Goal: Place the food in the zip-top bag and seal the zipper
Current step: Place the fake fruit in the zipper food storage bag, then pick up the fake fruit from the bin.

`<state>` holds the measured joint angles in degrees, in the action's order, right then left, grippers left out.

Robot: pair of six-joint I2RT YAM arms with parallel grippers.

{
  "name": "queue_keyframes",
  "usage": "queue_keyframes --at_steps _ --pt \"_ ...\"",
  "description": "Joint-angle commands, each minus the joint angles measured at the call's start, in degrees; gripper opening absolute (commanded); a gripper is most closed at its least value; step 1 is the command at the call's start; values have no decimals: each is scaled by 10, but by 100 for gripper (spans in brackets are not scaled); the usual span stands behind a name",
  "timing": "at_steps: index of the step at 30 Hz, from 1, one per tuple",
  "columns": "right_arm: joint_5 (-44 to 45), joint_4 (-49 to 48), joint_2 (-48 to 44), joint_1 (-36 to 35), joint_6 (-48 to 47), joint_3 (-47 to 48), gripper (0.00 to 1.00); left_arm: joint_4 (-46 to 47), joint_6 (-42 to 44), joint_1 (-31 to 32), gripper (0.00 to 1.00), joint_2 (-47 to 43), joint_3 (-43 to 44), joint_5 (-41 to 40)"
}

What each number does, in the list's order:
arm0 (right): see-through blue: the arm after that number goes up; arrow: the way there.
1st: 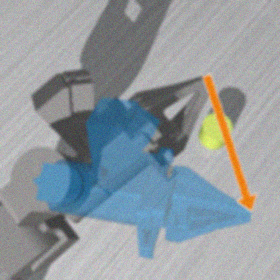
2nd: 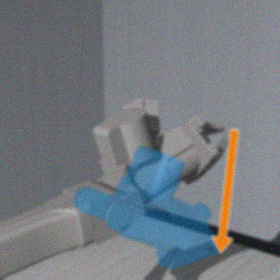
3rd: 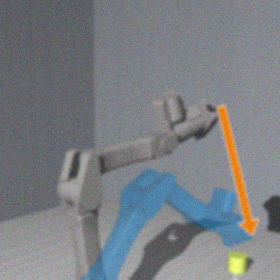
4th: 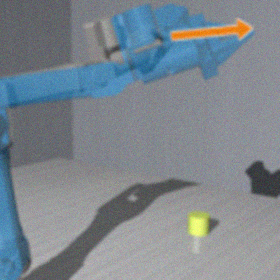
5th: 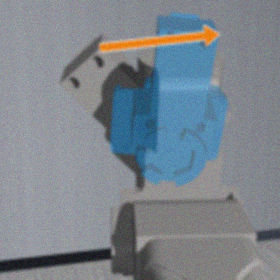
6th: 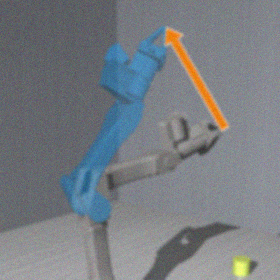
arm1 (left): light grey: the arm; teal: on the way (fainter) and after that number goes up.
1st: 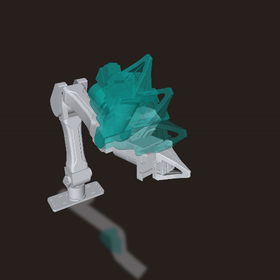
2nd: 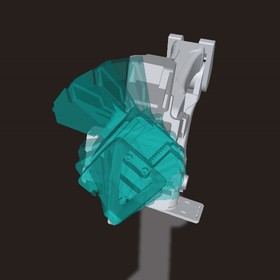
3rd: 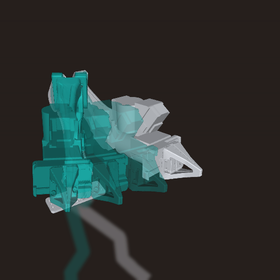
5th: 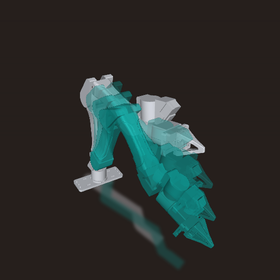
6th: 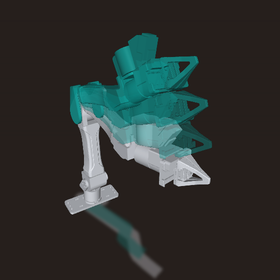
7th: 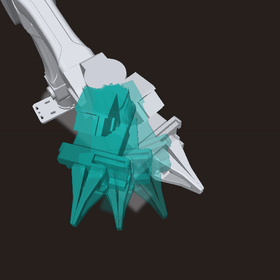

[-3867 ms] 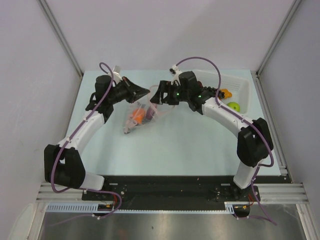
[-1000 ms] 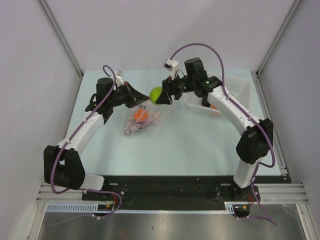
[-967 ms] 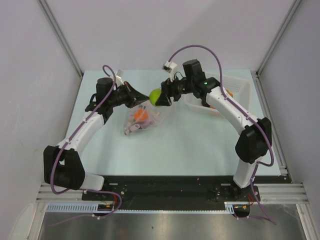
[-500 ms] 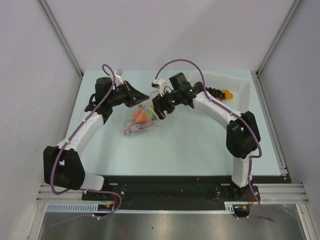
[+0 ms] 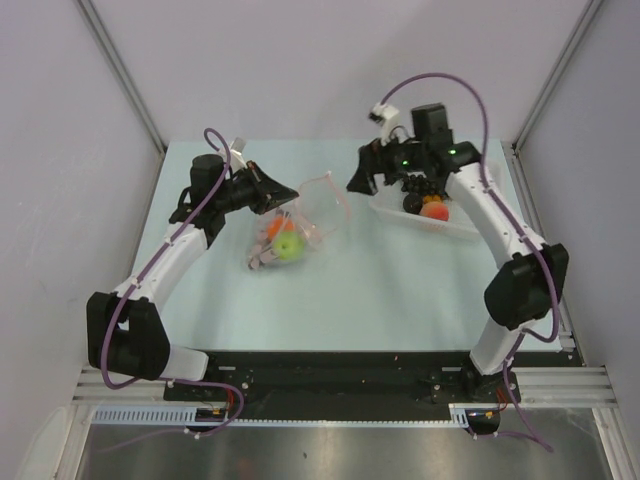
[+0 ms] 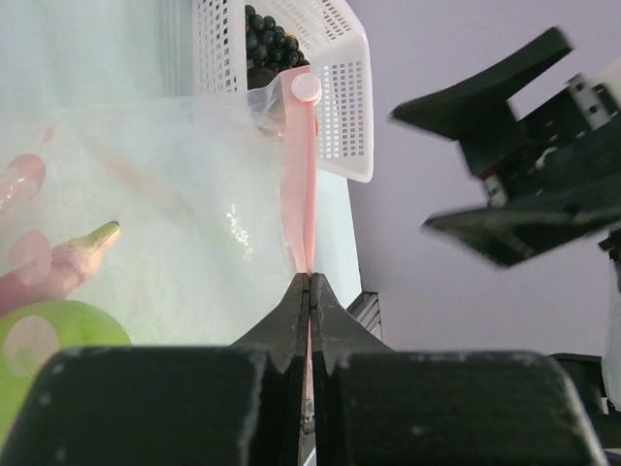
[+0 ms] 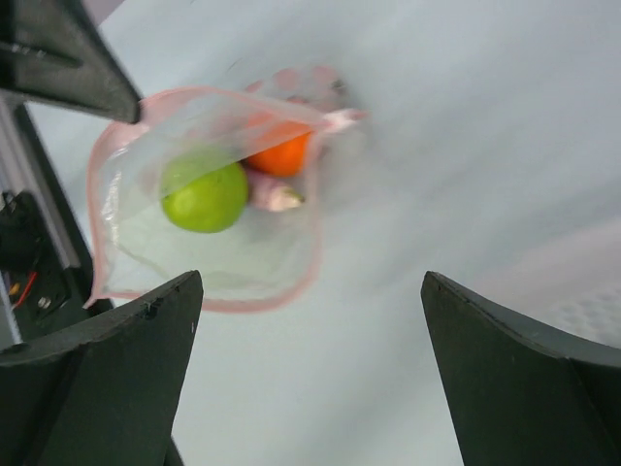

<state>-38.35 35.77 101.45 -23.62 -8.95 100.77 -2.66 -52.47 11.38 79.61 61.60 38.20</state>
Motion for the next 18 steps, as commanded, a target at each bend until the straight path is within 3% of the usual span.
queue_keyframes --at_steps 1,7,11,18 --pt "14 20 -47 96 18 1 99 19 3 0 0 -8 10 2" --pt "156 69 -27 183 -25 -42 95 17 3 0 0 -4 11 -1" --pt "268 86 13 201 -30 -51 94 13 10 0 0 -3 6 -6" --pt "315 105 94 207 -19 -47 97 11 18 0 0 -1 7 -8"
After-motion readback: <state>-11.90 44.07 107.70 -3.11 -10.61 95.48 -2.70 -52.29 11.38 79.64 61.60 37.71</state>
